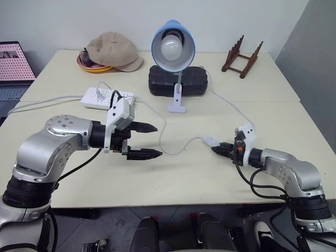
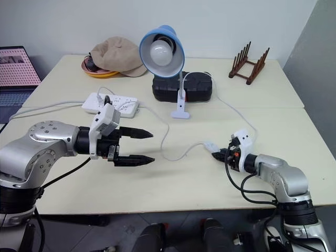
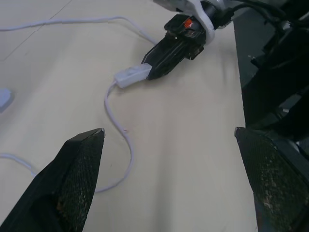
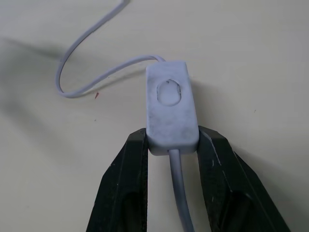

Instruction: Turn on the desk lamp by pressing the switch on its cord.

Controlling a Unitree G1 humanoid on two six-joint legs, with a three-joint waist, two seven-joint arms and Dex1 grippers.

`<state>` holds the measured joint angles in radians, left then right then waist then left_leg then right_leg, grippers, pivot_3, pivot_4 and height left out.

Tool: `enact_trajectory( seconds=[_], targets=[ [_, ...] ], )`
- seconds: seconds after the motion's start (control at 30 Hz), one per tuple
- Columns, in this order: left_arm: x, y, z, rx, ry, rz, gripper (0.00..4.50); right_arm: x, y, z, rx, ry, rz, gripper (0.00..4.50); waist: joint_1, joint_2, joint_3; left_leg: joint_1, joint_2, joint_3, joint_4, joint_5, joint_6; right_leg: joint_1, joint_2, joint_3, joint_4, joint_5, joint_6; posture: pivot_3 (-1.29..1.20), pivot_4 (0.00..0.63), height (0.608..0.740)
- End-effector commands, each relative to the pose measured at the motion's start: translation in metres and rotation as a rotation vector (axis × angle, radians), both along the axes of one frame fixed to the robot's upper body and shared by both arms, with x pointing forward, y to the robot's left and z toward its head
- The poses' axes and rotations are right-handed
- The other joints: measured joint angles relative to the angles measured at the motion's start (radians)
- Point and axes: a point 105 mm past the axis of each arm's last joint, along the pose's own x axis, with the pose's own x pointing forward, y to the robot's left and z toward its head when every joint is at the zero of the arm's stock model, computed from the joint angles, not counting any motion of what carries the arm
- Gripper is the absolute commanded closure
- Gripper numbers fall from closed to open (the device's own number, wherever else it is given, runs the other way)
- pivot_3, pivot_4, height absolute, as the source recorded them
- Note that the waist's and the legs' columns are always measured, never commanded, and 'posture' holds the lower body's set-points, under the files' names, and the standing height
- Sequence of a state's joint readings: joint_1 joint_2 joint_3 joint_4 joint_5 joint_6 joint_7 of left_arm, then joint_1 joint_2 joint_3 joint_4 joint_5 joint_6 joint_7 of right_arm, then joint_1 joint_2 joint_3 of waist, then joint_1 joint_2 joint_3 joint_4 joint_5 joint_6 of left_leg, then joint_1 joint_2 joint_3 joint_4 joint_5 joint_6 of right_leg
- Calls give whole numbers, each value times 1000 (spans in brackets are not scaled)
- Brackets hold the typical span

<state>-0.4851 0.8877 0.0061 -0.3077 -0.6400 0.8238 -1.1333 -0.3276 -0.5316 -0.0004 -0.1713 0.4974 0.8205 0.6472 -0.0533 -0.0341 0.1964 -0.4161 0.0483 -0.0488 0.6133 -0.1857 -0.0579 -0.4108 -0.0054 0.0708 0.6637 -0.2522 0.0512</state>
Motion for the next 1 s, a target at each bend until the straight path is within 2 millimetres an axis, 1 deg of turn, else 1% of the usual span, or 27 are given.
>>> enact_trajectory(
  seconds=[0.03, 0.1, 0.17, 0.23, 0.3, 0.43, 0.57, 0.67, 0.77, 1.0],
  targets=[
    [-6, -19, 14, -300, 157, 84, 0, 2, 25, 57, -37, -358, 57, 3437, 1, 0, 0, 0, 0, 0, 0, 0, 0, 0, 0, 0, 0, 0, 0, 0, 150, 740],
    [-8, -30, 14, -411, 239, 108, 0, -2, 35, 66, -66, -461, 98, 3437, 2, 0, 0, 0, 0, 0, 0, 0, 0, 0, -1, -1, 1, 0, 1, 0, 150, 740],
    [-8, -40, 11, -477, 286, 140, 0, -5, 43, 71, -78, -536, 131, 3437, 2, 0, 0, -1, 0, -2, 1, 0, 0, 1, 0, -1, 0, 1, 2, 0, 150, 740],
    [-1, -50, 15, -611, 354, 169, 0, -9, 54, 80, -63, -624, 173, 3437, 4, -1, 0, -1, 0, -2, 1, 0, 0, 1, 0, -1, 0, 1, 2, 0, 150, 740],
    [6, -54, 15, -680, 394, 207, 0, -12, 60, 85, -48, -674, 198, 3437, 8, -1, 0, 0, 0, -2, 2, 0, 0, 1, -1, -1, 1, 1, 2, 0, 150, 740],
    [15, -53, 18, -729, 429, 247, 0, -17, 64, 90, -35, -719, 237, 3437, 9, -1, 0, 1, 0, -2, 4, 0, 0, 2, 0, -1, 2, 2, 3, 0, 150, 740],
    [19, -53, 15, -711, 443, 253, 0, -21, 65, 93, -20, -744, 263, 3437, 10, -1, 0, 1, -1, -2, 6, 0, 0, 3, 0, -1, 2, 2, 3, 0, 150, 740],
    [23, -57, 16, -726, 455, 248, 0, -27, 68, 95, -18, -767, 290, 3437, 11, -1, 0, 0, -1, -2, 7, 0, 0, 4, 0, 0, 1, 2, 3, 0, 150, 740],
    [24, -62, 20, -747, 458, 230, 0, -30, 70, 94, -19, -774, 302, 3437, 15, -1, 0, 0, -1, -2, 7, 0, 0, 4, 0, -1, 1, 2, 3, 0, 150, 740],
    [22, -65, 24, -755, 456, 201, 0, -33, 71, 93, -33, -787, 301, 3437, 15, -1, 0, 0, -1, -2, 7, 0, 0, 4, 0, -1, 1, 2, 3, 0, 150, 740]
  ],
)
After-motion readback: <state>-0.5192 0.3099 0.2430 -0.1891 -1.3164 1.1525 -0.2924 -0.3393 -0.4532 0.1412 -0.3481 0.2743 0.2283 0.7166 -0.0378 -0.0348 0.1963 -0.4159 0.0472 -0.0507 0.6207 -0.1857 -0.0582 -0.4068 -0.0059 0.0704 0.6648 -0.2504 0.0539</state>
